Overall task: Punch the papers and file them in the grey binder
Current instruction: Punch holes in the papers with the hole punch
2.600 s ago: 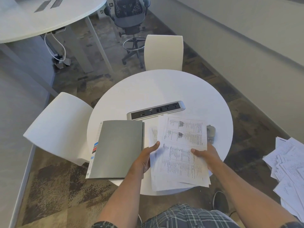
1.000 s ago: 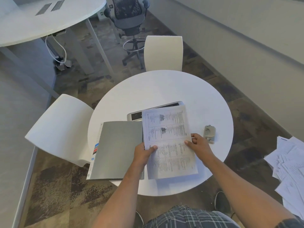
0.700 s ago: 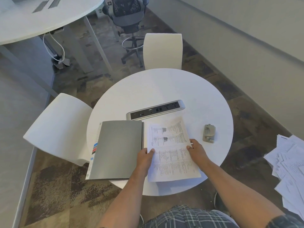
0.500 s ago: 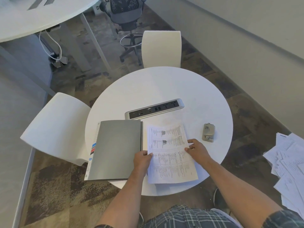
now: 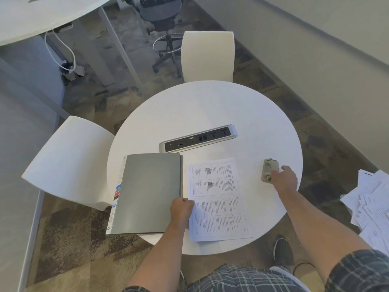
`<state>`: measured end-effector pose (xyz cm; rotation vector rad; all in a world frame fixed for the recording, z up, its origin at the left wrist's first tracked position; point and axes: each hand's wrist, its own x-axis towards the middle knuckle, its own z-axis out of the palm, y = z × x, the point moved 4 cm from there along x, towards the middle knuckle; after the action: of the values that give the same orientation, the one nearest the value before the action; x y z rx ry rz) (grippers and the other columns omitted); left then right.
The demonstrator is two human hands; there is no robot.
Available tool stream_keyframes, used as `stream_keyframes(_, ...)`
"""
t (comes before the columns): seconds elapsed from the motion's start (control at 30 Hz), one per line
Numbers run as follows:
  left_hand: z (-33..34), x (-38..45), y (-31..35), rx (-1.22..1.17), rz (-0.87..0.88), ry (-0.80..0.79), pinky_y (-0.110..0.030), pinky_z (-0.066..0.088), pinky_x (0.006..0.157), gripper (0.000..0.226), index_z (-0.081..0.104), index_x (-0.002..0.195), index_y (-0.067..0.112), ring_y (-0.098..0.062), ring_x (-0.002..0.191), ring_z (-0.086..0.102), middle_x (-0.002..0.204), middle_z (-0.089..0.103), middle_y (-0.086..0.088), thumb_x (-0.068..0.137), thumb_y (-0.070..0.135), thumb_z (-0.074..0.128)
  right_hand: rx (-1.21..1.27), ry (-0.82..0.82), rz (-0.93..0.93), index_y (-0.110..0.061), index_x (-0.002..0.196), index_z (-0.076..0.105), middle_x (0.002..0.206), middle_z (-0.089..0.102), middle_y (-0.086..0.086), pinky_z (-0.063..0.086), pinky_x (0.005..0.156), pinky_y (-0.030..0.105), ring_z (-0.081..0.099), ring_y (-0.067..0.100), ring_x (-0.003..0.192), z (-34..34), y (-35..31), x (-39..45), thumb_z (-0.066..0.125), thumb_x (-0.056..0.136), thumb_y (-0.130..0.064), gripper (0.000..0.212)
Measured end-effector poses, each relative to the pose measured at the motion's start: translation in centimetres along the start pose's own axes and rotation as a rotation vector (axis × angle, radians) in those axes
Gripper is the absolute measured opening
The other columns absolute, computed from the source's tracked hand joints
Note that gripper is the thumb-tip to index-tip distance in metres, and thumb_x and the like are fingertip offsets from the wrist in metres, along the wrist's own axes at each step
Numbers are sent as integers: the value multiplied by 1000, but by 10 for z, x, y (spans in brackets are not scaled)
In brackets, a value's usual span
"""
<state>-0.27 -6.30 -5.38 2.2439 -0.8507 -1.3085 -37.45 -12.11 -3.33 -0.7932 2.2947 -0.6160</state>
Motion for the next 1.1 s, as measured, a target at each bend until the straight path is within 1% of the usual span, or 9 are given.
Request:
stream_keyframes(0.07, -1, -1, 2, 16, 9, 18, -27, 44, 59, 22, 52, 71, 13, -24, 67, 61, 76, 64, -9, 85, 16, 68, -2, -11, -10, 2, 131, 56, 130, 62, 21, 41, 81, 34, 60, 38, 116, 2, 0, 4, 54, 100, -17, 37)
stream_keyframes(0.23, -2, 2, 3, 77, 37, 46, -24, 39, 56, 33, 48, 63, 15, -19, 62, 53, 67, 58, -4, 87, 14, 71, -23, -2, -28, 0, 122, 63, 122, 67, 21, 42, 78, 33, 62, 39, 110, 7, -1, 9, 53, 98, -13, 29)
stream_keyframes(0.33, -1, 3, 3, 92, 59, 37, -28, 47, 60, 27, 56, 64, 14, -23, 68, 63, 78, 71, -11, 85, 14, 73, -21, -16, -48, -5, 126, 65, 122, 69, 17, 42, 75, 31, 65, 37, 103, 5, -6, 3, 53, 99, -16, 31)
stream_keyframes(0.43, -1, 2, 3, 76, 65, 35, -34, 58, 65, 20, 63, 68, 13, -28, 81, 72, 86, 75, -10, 86, 12, 72, -52, -71, -78, -13, 112, 72, 110, 73, 13, 45, 71, 32, 63, 32, 85, 5, -8, -2, 53, 94, -14, 26)
stream_keyframes(0.5, -1, 2, 2, 65, 68, 36, -39, 61, 71, 20, 64, 68, 14, -29, 83, 74, 85, 76, -9, 86, 12, 72, -80, -99, -88, -17, 109, 72, 102, 72, 10, 50, 73, 33, 64, 32, 84, 6, -9, -8, 53, 91, -14, 26)
stream_keyframes(0.67, -1, 2, -1, 26, 71, 49, -39, 58, 76, 21, 63, 69, 15, -28, 83, 72, 86, 75, -8, 87, 11, 72, -99, -177, -117, -21, 108, 74, 88, 68, 6, 50, 73, 35, 65, 29, 83, 10, -9, -19, 58, 91, -18, 23)
stream_keyframes(0.8, -4, 3, -2, -44, 60, 61, -44, 60, 77, 23, 63, 68, 15, -32, 84, 73, 85, 76, -8, 89, 13, 73, -111, -225, -151, -29, 115, 74, 93, 73, 5, 50, 69, 32, 67, 26, 82, 14, -6, -26, 60, 91, -21, 29)
stream_keyframes(0.93, -7, 3, -4, -110, 33, 78, -50, 61, 79, 23, 64, 67, 13, -34, 86, 73, 85, 76, -10, 89, 10, 73, -111, -253, -158, -30, 125, 70, 100, 74, 4, 44, 61, 28, 67, 24, 80, 18, -3, -31, 61, 93, -22, 35)
stream_keyframes(1.1, -6, 1, -5, -147, 7, 88, -42, 60, 75, 21, 65, 70, 11, -28, 77, 70, 88, 76, -11, 89, 9, 72, -115, -277, -176, -29, 126, 70, 92, 72, 2, 45, 63, 29, 66, 21, 78, 22, -1, -37, 63, 93, -24, 34)
